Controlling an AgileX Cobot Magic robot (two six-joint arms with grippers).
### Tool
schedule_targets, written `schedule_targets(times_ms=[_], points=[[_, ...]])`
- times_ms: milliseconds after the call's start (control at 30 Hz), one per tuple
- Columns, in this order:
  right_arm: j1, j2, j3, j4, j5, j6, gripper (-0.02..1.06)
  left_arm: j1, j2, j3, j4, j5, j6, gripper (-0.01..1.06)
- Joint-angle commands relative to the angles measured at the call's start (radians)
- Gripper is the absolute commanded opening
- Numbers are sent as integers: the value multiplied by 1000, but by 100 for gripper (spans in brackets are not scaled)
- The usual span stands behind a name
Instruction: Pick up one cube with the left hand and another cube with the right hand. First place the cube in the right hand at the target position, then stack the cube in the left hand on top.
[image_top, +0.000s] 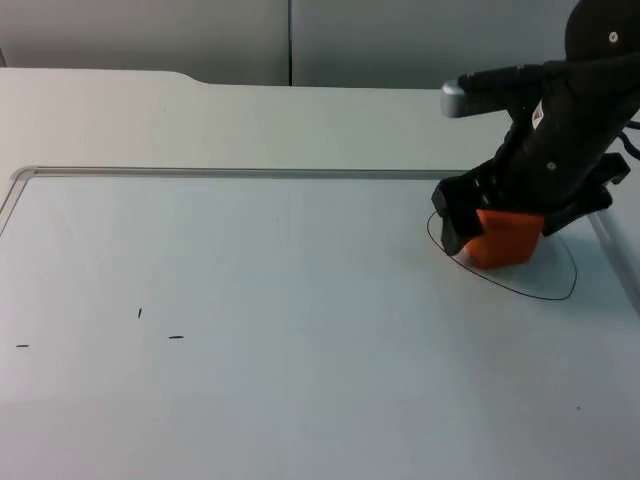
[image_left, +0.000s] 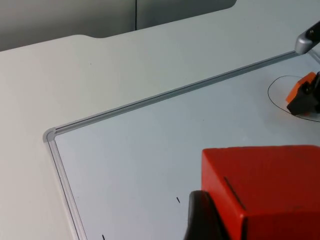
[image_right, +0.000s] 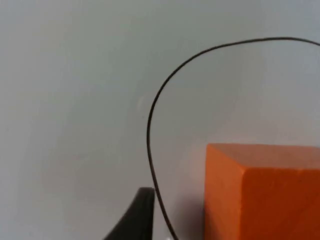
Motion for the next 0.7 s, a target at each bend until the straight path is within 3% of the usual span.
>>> schedule_targets(times_ms=[0, 267, 433, 500, 567, 600, 667], points=[[0, -67, -4, 1, -22, 4, 105, 2, -4, 2, -9, -1, -7, 0], [0, -295, -4, 1, -5, -18, 105, 2, -4, 2, -5, -16, -7, 0], [0, -552, -4, 45, -4, -114, 105, 2, 36, 2, -54, -30, 44, 0], [0, -687, -4, 56, -2, -142, 105, 2, 81, 2, -180, -58, 179, 0], [0, -864, -4, 54, 18, -162, 105, 2, 160, 2, -435, -92, 392, 0], [0, -864, -4, 54, 18, -162, 105, 2, 160, 2, -435, -92, 392, 0], [0, -986, 9, 52, 27, -196, 105, 2, 243, 2, -620, -97, 610, 0]])
